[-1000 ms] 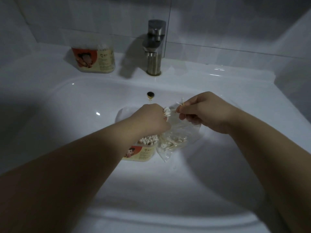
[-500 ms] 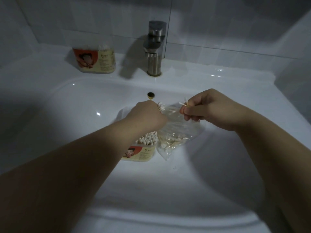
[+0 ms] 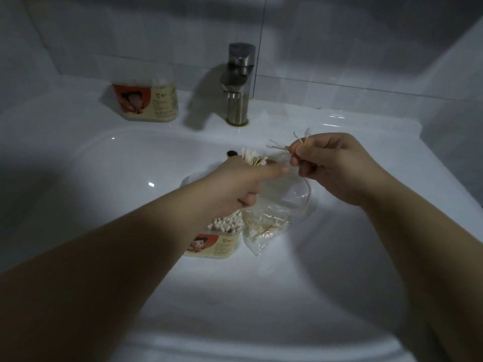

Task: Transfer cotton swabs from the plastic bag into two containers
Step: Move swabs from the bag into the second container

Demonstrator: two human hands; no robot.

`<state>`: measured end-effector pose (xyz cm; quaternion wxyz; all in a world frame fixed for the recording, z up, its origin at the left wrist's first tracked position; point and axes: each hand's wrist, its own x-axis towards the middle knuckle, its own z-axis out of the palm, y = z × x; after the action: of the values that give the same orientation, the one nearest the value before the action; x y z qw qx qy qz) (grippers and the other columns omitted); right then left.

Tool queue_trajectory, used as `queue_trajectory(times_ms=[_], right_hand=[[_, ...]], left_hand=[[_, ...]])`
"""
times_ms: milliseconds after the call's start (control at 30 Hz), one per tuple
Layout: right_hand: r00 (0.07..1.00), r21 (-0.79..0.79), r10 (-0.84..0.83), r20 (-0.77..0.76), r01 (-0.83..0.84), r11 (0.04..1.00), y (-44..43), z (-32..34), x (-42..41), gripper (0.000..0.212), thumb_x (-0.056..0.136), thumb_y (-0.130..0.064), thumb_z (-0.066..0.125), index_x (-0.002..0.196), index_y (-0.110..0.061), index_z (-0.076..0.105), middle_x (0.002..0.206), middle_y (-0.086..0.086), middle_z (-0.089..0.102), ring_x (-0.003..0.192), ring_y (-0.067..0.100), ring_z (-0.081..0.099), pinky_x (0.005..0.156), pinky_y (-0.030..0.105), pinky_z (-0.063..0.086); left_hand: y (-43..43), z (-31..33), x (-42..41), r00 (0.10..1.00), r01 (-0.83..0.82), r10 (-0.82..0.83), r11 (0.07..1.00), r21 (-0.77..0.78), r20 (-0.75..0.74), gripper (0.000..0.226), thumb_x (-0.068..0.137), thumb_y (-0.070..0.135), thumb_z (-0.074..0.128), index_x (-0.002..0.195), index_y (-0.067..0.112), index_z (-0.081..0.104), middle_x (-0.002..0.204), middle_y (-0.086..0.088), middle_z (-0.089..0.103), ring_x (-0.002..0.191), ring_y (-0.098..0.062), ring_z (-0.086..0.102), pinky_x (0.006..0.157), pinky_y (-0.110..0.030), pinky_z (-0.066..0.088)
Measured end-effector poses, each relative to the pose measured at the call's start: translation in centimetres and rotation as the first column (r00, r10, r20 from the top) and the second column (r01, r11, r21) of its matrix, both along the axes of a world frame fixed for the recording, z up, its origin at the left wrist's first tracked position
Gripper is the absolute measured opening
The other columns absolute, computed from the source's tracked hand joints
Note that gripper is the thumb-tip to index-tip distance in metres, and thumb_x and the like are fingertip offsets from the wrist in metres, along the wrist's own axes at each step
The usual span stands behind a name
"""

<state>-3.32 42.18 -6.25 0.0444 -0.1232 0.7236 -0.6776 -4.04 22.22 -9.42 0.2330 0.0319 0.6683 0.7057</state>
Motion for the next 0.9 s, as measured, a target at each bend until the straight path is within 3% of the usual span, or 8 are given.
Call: queue_trajectory(times_ms=[67,200,333,433,633,800,900], right_hand=[[1.0,-0.039,0.004,-0.019,-0.005,0.999,-0.1,0.0,0.1,0.015,0.088,-0.006,0.062,0.076,0.0,0.069,0.078,0.01,0.067,0.065,0.021,0.051,0.069,0.034,0.043],[0.998,0.003,0.036,-0.045,-0.036,0.999,-1.0,-0.4,0.2,0.021,0.091,-0.005,0.064,0.073,-0.007,0.074,0.079,0.011,0.068,0.069,0.022,0.054,0.067,0.029,0.047],[0.996,0.112,0.048,-0.076,-0.039,0.993,-2.0,-0.8,0.5,0.021,0.095,-0.001,0.064,0.076,-0.002,0.073,0.082,0.019,0.072,0.066,0.016,0.059,0.062,0.021,0.048],[0.994,0.212,0.06,-0.091,-0.04,0.976,-2.5,-1.0,0.8,0.017,0.095,0.0,0.064,0.081,-0.001,0.074,0.083,0.031,0.068,0.064,0.015,0.061,0.06,0.018,0.047],[0.993,0.265,0.039,-0.108,-0.009,0.964,-2.6,-0.5,1.0,0.017,0.095,-0.001,0.065,0.09,0.014,0.07,0.09,0.034,0.069,0.068,0.018,0.063,0.066,0.024,0.052],[0.992,0.293,0.05,-0.118,-0.013,0.956,-2.5,-0.4,1.1,0.015,0.094,0.0,0.065,0.092,0.014,0.071,0.09,0.025,0.074,0.07,0.019,0.063,0.069,0.03,0.053],[0.991,0.31,0.072,-0.112,-0.034,0.95,-2.4,-0.1,1.2,0.012,0.094,-0.001,0.066,0.089,0.006,0.075,0.089,0.016,0.076,0.071,0.018,0.064,0.07,0.028,0.054]], left_hand=[[0.2,0.4,0.1,0.997,-0.036,0.024,0.987,0.154,0.078,0.023,0.091,0.038,0.076,0.104,0.019,0.075,0.057,0.013,0.03,0.047,-0.005,0.021,0.039,-0.018,0.018],[0.4,0.9,0.1,0.977,-0.138,0.082,0.947,0.289,0.198,0.026,0.094,0.046,0.069,0.093,0.021,0.061,0.059,0.01,0.03,0.045,-0.005,0.023,0.04,-0.018,0.019],[0.4,1.0,0.0,0.975,-0.179,0.132,0.942,0.284,0.178,0.024,0.1,0.042,0.063,0.087,0.021,0.062,0.064,0.006,0.034,0.047,-0.007,0.024,0.041,-0.02,0.021],[0.6,1.0,0.1,0.975,-0.199,0.157,0.935,0.294,0.16,0.024,0.104,0.039,0.057,0.09,0.022,0.067,0.065,0.004,0.05,0.047,-0.006,0.033,0.041,-0.019,0.023],[0.7,0.6,-0.3,0.948,-0.311,0.27,0.895,0.32,0.168,0.033,0.107,0.038,0.05,0.088,0.021,0.07,0.065,0.0,0.055,0.051,-0.009,0.042,0.041,-0.019,0.028],[1.2,0.2,-0.3,0.927,-0.374,0.35,0.893,0.252,0.135,0.036,0.108,0.041,0.047,0.087,0.023,0.071,0.07,0.002,0.065,0.057,-0.012,0.049,0.043,-0.022,0.033],[0.9,0.0,-0.7,0.901,-0.433,0.431,0.896,0.103,0.039,0.035,0.108,0.045,0.042,0.093,0.027,0.069,0.072,0.013,0.074,0.075,-0.015,0.057,0.06,-0.027,0.041]])
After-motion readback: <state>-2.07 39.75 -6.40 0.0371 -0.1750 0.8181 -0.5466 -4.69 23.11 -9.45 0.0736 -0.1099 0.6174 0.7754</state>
